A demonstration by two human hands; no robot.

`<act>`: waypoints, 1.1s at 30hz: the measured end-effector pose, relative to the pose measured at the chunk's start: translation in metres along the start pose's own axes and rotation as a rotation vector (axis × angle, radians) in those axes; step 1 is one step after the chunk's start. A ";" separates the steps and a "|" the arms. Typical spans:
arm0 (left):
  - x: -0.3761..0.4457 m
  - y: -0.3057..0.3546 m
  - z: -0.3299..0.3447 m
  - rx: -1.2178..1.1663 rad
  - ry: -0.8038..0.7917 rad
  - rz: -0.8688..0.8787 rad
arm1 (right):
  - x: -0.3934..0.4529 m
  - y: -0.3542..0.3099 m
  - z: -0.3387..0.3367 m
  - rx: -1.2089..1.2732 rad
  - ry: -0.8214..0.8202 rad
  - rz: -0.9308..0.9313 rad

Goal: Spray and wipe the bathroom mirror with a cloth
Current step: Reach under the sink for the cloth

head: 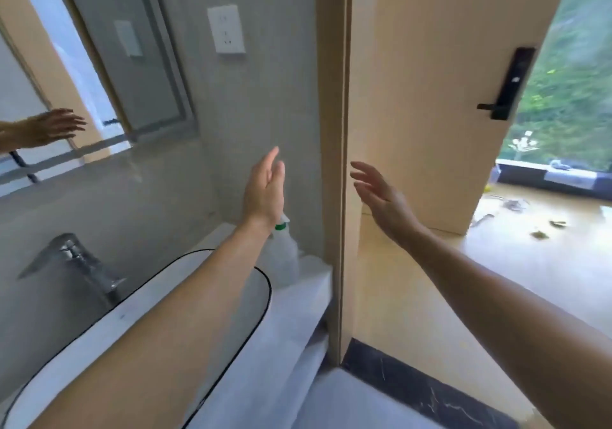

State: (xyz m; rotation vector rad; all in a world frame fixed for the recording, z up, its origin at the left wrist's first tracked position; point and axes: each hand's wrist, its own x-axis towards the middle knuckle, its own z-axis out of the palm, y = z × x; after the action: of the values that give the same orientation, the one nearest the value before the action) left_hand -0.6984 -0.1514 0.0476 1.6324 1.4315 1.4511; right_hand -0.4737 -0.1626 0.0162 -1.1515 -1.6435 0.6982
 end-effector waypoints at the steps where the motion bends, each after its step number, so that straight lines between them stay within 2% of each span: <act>1: -0.013 0.003 0.012 -0.025 -0.038 -0.007 | -0.020 0.006 -0.012 -0.023 0.036 0.050; 7: -0.101 0.007 0.088 -0.045 -0.258 -0.077 | -0.128 0.043 -0.056 -0.022 0.189 0.305; 11: -0.141 -0.017 0.135 -0.033 -0.376 -0.138 | -0.173 0.078 -0.059 -0.049 0.186 0.417; 15: -0.188 -0.068 0.168 0.051 -0.425 -0.201 | -0.218 0.123 -0.042 -0.026 0.157 0.537; 19: -0.230 -0.151 0.185 0.153 -0.455 -0.286 | -0.254 0.187 -0.002 -0.027 0.098 0.599; 24: -0.291 -0.294 0.180 0.313 -0.443 -0.389 | -0.289 0.293 0.084 -0.006 -0.013 0.651; 29: -0.337 -0.424 0.149 0.506 -0.342 -0.498 | -0.315 0.384 0.183 0.024 -0.160 0.628; 33: -0.353 -0.501 0.111 0.642 -0.238 -0.538 | -0.318 0.438 0.258 0.100 -0.241 0.572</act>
State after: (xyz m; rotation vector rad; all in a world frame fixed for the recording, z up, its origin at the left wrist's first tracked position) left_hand -0.7275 -0.2962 -0.5571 1.5030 2.1049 0.5006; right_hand -0.5310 -0.2666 -0.5721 -1.5267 -1.4490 1.3090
